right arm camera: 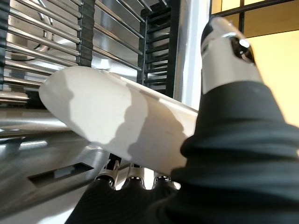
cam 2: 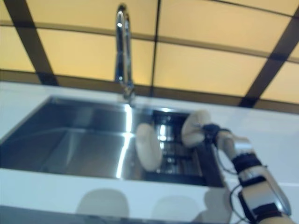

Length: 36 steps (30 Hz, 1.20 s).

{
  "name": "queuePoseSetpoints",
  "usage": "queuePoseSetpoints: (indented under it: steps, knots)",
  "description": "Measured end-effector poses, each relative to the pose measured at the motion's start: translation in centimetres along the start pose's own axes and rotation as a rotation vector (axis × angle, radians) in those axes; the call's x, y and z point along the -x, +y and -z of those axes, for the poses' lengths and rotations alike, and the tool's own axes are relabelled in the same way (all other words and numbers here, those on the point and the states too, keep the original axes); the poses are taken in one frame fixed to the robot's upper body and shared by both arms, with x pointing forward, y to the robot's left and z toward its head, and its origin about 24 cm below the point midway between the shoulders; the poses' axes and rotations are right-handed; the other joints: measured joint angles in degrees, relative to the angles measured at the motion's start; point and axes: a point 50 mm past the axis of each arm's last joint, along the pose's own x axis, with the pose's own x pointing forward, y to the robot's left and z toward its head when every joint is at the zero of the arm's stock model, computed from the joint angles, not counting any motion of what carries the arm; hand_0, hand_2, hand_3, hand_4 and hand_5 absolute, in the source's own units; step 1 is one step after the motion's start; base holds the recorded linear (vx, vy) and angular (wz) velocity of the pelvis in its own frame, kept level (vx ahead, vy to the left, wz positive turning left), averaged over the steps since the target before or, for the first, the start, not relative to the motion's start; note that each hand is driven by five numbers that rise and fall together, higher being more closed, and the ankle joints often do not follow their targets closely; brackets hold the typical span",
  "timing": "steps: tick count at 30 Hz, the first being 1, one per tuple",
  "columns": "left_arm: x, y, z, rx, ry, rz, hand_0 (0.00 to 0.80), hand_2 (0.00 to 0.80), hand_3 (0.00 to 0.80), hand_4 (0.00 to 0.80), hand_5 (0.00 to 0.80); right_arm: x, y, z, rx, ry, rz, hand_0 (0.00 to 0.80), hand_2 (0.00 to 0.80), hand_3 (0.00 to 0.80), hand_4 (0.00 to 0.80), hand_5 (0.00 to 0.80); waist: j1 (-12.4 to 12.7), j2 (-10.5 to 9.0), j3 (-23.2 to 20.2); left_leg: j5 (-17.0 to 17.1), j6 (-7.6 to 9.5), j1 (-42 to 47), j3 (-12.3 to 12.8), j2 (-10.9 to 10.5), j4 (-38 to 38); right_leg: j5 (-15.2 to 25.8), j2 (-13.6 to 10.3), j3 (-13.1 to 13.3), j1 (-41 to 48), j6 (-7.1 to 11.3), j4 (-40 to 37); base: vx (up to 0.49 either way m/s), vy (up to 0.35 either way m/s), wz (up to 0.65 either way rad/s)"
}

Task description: Take plates into dishwasher

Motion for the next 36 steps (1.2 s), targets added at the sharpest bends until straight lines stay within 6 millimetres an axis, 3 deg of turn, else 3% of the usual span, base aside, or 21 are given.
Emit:
queuePoseSetpoints:
  steps: [3, 4, 8, 14, 26, 33, 36]
  knots:
    - [0.02, 0.14, 0.00, -0.002, -0.001, -0.003, 0.000, 0.000, 0.000, 0.000, 0.000, -0.01, -0.04, 0.04, -0.001, 0.002, 0.001, 0.000, 0.000, 0.000, 0.000, 0.000, 0.15, -0.26, 0.14, 0.00, 0.00, 0.00, 0.00, 0.01, 0.00, 0.00, 0.01, 0.00, 0.00, 0.00, 0.00, 0.000, 0.000, 0.00]
    - [0.03, 0.23, 0.01, -0.003, 0.000, -0.005, 0.000, 0.000, 0.000, 0.000, 0.000, -0.01, -0.04, 0.05, -0.001, 0.003, 0.001, 0.044, 0.044, 0.044, 0.044, 0.044, 0.16, -0.41, 0.22, 0.00, 0.00, 0.00, 0.00, 0.02, 0.00, 0.00, 0.01, 0.00, 0.00, 0.00, 0.00, 0.000, 0.000, 0.00]
    - [0.06, 0.48, 0.02, -0.006, 0.000, -0.010, 0.000, 0.000, 0.000, 0.000, 0.000, -0.01, -0.04, 0.05, 0.000, 0.003, 0.001, 0.056, 0.056, 0.056, 0.056, 0.056, 0.16, -0.63, 0.29, 0.00, 0.00, 0.01, -0.01, -0.03, 0.00, 0.00, -0.02, 0.00, 0.02, 0.00, 0.00, 0.000, 0.000, 0.00]
    - [0.07, 0.57, 0.03, -0.007, 0.000, -0.012, 0.000, 0.000, 0.000, 0.000, 0.000, -0.01, -0.04, 0.08, 0.000, 0.006, 0.002, 0.141, 0.141, 0.141, 0.141, 0.141, 0.17, -0.64, 0.29, 0.01, 0.00, 0.01, -0.02, -0.03, 0.01, 0.01, -0.02, -0.01, 0.03, -0.01, 0.00, 0.000, 0.000, 0.00]
    - [0.07, 0.57, 0.03, -0.007, 0.000, -0.012, 0.000, 0.000, 0.000, 0.000, 0.000, -0.02, -0.10, 0.14, 0.009, 0.012, 0.008, 0.188, 0.188, 0.188, 0.188, 0.188, 0.18, -0.66, 0.28, 0.01, 0.00, 0.04, -0.03, -0.04, 0.01, 0.02, -0.03, -0.02, 0.06, -0.03, 0.01, 0.000, 0.000, 0.00]
    - [0.07, 0.57, 0.02, -0.007, -0.001, -0.013, 0.000, 0.000, 0.000, 0.000, 0.000, -0.02, -0.16, 0.15, 0.018, 0.012, 0.015, 0.339, 0.339, 0.339, 0.339, 0.339, 0.19, -0.67, 0.27, 0.01, 0.00, 0.05, -0.05, -0.04, 0.01, 0.02, -0.02, -0.02, 0.08, -0.03, 0.01, 0.000, 0.000, 0.00]
    - [0.07, 0.58, 0.02, -0.007, -0.001, -0.013, 0.000, 0.000, 0.000, 0.000, 0.000, -0.03, -0.29, 0.15, 0.034, 0.010, 0.028, 0.452, 0.452, 0.452, 0.452, 0.452, 0.20, -0.67, 0.26, 0.01, 0.00, 0.05, -0.06, -0.04, 0.02, 0.05, -0.02, -0.03, 0.08, -0.08, 0.01, 0.000, 0.000, 0.00]
